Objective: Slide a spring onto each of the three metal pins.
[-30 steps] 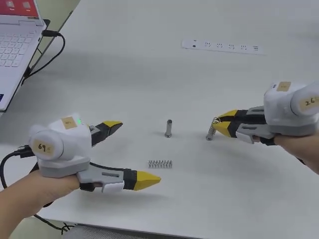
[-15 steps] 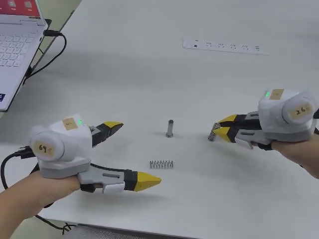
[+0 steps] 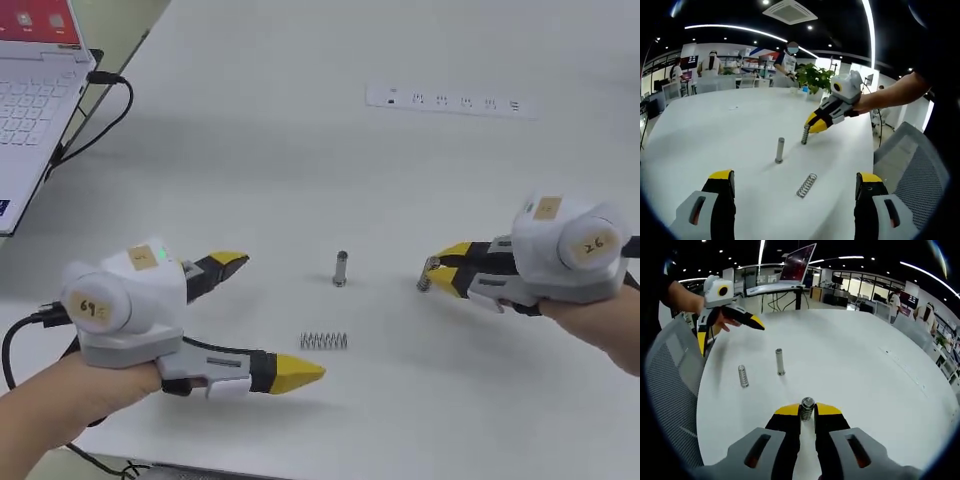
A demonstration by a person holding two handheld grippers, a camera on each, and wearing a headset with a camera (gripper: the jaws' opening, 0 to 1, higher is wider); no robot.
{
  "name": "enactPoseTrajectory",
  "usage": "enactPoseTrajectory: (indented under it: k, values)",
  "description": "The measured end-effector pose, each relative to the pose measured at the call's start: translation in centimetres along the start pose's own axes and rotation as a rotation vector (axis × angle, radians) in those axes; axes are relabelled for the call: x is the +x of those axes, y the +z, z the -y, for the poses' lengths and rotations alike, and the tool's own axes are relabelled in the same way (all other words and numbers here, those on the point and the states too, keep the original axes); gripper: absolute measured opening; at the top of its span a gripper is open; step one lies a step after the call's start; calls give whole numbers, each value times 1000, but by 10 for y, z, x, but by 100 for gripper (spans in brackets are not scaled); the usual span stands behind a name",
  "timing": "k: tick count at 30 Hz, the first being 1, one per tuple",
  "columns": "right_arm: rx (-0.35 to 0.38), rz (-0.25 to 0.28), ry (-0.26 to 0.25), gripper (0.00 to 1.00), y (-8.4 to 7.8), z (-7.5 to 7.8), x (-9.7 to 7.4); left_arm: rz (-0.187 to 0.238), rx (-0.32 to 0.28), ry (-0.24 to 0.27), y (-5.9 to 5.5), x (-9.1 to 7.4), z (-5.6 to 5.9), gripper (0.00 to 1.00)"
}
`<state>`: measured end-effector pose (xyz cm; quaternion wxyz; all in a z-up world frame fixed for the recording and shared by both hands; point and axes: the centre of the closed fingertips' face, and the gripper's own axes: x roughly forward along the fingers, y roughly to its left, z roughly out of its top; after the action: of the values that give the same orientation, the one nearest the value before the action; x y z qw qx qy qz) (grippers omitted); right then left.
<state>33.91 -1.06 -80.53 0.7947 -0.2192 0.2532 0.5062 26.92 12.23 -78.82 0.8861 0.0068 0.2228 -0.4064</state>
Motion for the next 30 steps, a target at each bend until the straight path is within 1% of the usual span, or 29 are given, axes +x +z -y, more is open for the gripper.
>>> enactPoseTrajectory:
  k: [11, 14, 17, 20, 23, 30]
  values:
    - [-1, -1, -4, 8, 0, 1, 1, 3, 2, -3, 1, 1, 1, 98]
    - [5, -7, -4, 8, -1, 2, 1, 5, 2, -4, 1, 1, 1, 98]
    - [-4, -26, -6, 8, -4, 2, 1, 5, 2, -4, 1, 0, 1, 98]
    - [-3, -30, -8, 9, -5, 3, 2, 6, 4, -3, 1, 0, 1, 98]
    - [6, -23, -15, 13, -4, 5, 1, 7, 5, -3, 2, -1, 1, 98]
    - [24, -4, -20, 17, 3, 7, -4, 12, 8, -4, 5, 0, 1, 98]
